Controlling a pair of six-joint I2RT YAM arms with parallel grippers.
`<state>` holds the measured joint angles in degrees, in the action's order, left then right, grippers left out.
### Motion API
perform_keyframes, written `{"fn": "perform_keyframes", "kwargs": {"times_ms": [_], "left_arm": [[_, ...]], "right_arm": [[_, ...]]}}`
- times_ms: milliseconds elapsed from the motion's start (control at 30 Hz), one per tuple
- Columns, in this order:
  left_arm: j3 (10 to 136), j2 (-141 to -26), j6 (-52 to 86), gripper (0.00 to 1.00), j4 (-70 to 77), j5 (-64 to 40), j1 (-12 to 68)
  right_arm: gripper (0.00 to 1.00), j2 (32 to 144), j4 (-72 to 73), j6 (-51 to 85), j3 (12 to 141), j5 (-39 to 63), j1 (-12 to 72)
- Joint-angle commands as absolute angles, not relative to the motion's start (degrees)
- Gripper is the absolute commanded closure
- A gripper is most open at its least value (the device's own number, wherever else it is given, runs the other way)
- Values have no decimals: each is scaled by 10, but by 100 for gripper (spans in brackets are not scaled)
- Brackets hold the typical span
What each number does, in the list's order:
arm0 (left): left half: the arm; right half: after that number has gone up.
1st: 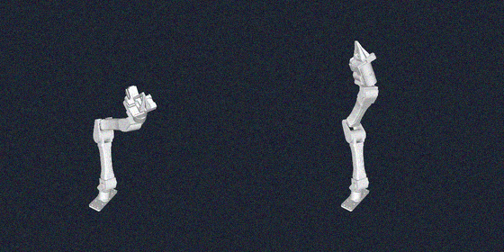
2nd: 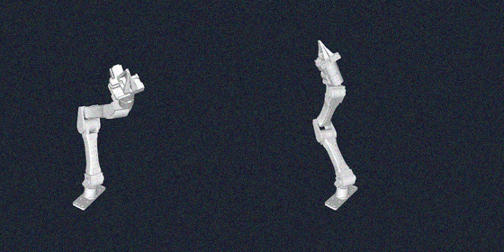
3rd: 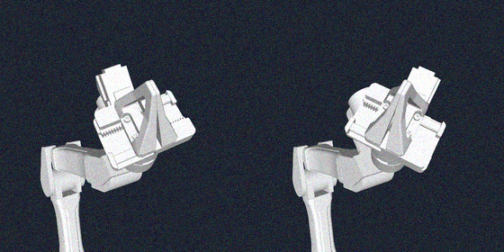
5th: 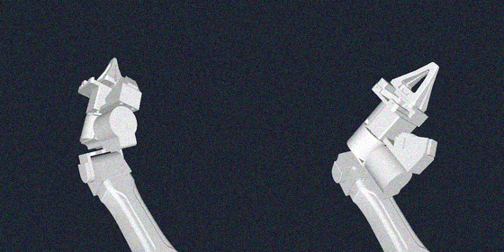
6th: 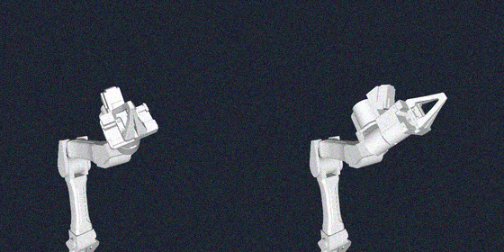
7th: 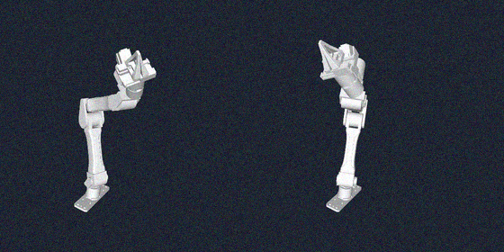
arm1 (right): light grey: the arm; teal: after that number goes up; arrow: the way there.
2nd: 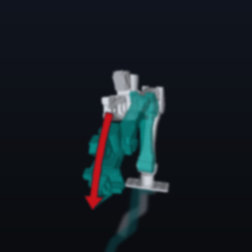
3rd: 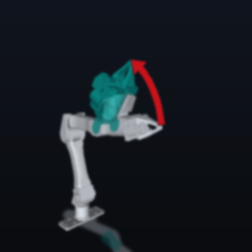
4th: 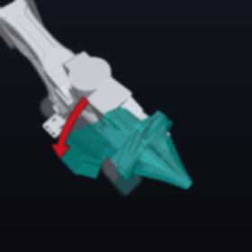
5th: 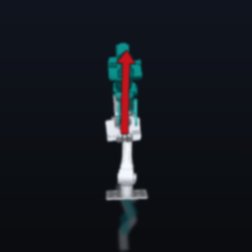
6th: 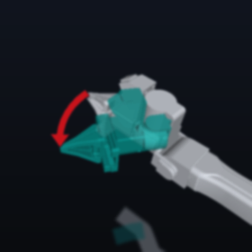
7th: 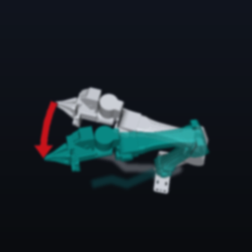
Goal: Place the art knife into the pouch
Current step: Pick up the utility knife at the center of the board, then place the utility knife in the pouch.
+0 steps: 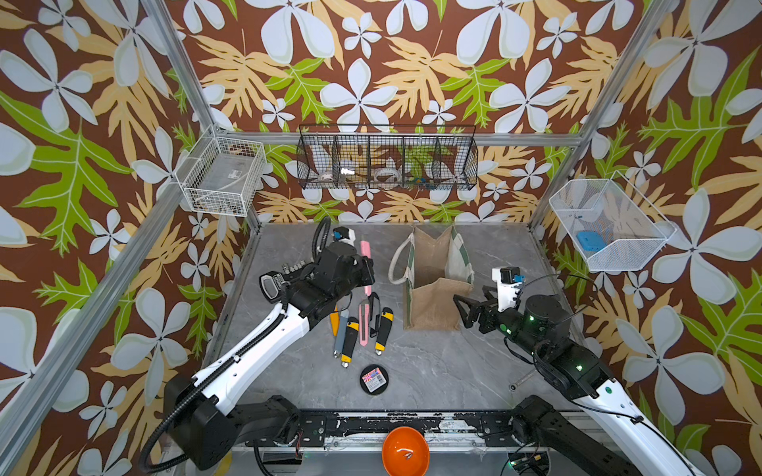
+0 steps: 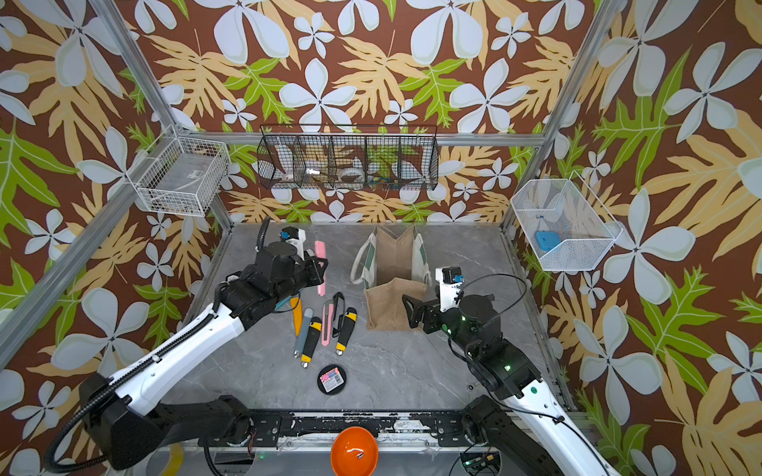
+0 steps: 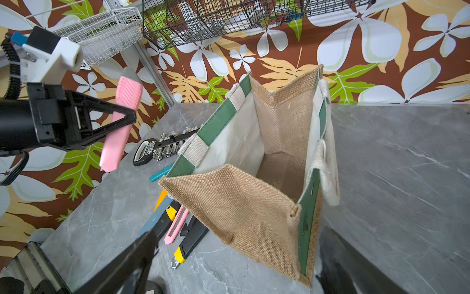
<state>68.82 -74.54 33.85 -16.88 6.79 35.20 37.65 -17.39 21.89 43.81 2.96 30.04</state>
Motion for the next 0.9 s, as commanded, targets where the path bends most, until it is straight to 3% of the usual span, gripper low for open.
{"fn": "perform_keyframes", "kwargs": {"times_ms": [0, 367, 867], "left_arm": [[741, -785, 308, 100, -172, 81, 374], [935, -926, 273, 100, -186, 66, 410], [1111, -1134, 243, 100, -250, 68, 441]], "right_arm": [[1, 363, -154, 237, 433, 24, 301], [1, 312, -172, 272, 400, -42, 301], [1, 311, -183, 291, 396, -58, 301]]}}
